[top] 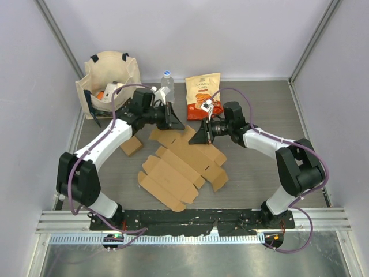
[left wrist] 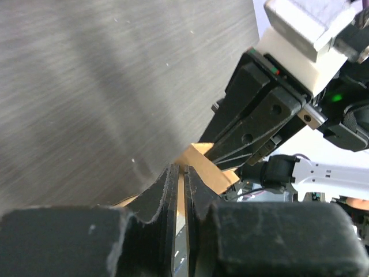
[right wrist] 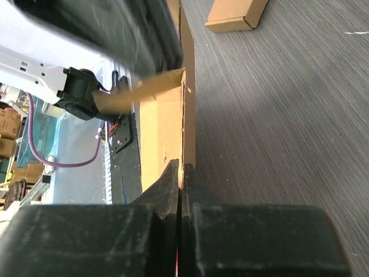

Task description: Fold the paper box

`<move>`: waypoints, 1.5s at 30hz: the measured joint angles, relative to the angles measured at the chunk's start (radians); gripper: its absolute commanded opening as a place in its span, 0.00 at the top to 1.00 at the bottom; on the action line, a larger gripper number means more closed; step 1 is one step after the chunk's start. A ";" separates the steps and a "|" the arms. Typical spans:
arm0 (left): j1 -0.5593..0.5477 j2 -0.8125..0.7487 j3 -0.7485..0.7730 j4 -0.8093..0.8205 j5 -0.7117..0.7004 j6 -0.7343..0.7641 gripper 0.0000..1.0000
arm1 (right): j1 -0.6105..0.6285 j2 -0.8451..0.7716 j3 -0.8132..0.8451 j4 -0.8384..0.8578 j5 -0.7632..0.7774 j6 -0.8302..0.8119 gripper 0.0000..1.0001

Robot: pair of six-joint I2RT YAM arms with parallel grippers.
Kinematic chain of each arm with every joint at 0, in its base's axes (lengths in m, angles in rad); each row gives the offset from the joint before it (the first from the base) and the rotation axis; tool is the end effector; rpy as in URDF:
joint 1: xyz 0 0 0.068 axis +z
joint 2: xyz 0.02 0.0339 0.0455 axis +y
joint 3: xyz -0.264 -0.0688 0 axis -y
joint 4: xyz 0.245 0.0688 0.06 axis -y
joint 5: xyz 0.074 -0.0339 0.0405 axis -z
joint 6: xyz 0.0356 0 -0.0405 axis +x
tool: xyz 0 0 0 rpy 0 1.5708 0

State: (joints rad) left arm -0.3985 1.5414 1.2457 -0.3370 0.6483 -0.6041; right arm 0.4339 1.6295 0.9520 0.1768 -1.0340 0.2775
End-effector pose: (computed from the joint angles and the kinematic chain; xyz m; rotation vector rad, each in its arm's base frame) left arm 0.3111 -0.1543 0.3028 0.1545 2.3433 -1.2459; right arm 0.3001 0.1727 0.2260 -0.8356 1.9586 1.4921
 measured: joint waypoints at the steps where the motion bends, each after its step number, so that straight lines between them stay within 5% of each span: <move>1: -0.012 0.000 -0.008 0.007 0.001 -0.008 0.92 | 0.002 0.000 0.000 0.010 0.000 0.009 0.99; 6: -0.048 0.000 -0.039 0.055 0.019 -0.048 0.87 | 0.009 0.000 0.000 0.039 0.004 0.042 0.99; 11: -0.075 0.000 -0.027 0.040 -0.028 -0.027 0.66 | 0.011 0.000 0.003 0.039 0.005 0.056 0.99; 16: -0.105 -0.016 0.010 -0.024 -0.110 0.049 0.72 | 0.012 -0.017 0.004 0.027 0.012 0.056 0.99; 19: -0.106 -0.037 0.034 -0.080 -0.149 0.088 0.51 | 0.014 -0.053 0.004 0.008 0.036 0.037 0.99; 23: -0.084 -0.233 -0.064 -0.095 -0.276 0.117 0.42 | 0.008 -0.074 0.019 -0.023 0.033 0.006 0.99; 24: -0.071 -0.294 -0.092 -0.103 -0.299 0.116 0.42 | 0.007 -0.076 0.022 -0.023 0.032 0.004 0.99; 26: -0.025 -0.437 -0.150 -0.113 -0.345 0.111 0.57 | 0.003 -0.079 0.023 -0.026 0.026 0.001 0.99; 30: 0.035 -0.576 -0.232 -0.129 -0.408 0.103 0.58 | -0.001 -0.080 0.023 -0.021 0.014 0.010 0.99; 34: 0.034 -0.520 -0.270 -0.171 -0.463 0.103 0.80 | -0.006 -0.081 0.023 -0.005 0.000 0.025 0.99; 45: 0.034 -0.346 -0.269 -0.214 -0.538 0.091 0.90 | -0.011 -0.081 0.023 0.080 -0.013 0.098 0.99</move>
State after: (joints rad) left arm -0.3641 1.1954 0.9771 -0.5514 0.1101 -0.5133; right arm 0.4232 1.5486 0.9745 0.2569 -1.0473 0.3759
